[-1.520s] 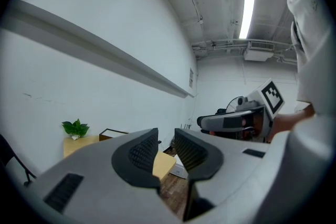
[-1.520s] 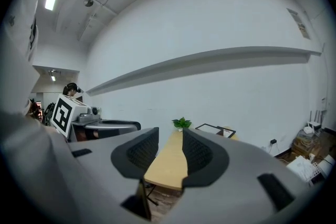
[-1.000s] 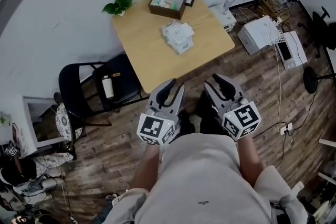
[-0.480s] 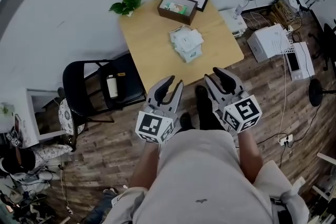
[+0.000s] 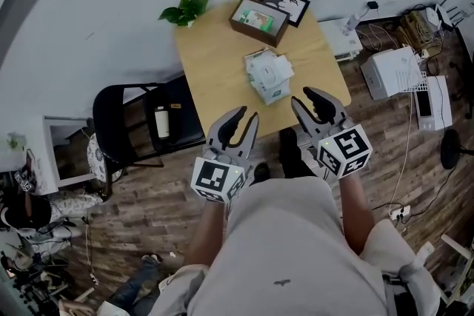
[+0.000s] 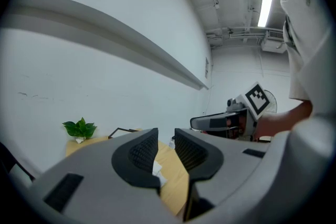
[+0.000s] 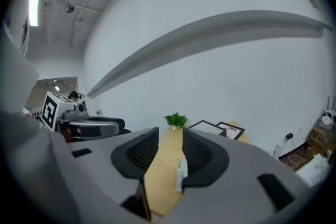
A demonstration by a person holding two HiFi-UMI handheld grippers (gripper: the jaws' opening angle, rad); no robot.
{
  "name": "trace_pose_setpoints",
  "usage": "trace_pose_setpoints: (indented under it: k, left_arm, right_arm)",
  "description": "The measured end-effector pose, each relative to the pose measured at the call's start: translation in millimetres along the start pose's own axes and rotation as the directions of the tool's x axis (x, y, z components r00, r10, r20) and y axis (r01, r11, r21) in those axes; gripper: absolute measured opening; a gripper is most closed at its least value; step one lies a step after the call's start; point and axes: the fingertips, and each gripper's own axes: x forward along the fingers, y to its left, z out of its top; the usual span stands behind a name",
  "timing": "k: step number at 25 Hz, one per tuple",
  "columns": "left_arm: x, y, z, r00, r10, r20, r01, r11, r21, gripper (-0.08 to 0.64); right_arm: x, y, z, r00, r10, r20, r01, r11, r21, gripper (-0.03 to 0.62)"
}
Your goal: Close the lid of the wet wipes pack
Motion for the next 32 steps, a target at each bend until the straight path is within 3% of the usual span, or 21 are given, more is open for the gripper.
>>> trace_pose_setpoints:
  k: [10,20,32]
  left_arm:
    - [51,18,-2,0.992,0.121,-0.028,-0.122,0.992,-0.041,0.078]
    - [83,27,-15,0.975,0.213,-0.064,-0.218,0.973,-0.075,0.078]
    - [100,46,-35,0.963,0.252,-0.099,-0.264,0.955,-0.137,0.078]
  right_arm:
    - [40,-69,-9,0.995,0.071,-0.066,-0.072,0.997,-0.006,0.123]
    - [79,-107,-41,0.977,0.151,-0.152,-0.15,0.989,0.017,0.123]
    - [122,-130,-95,0.952,0.157,-0.262,-0.158,0.987,0.018,0.121]
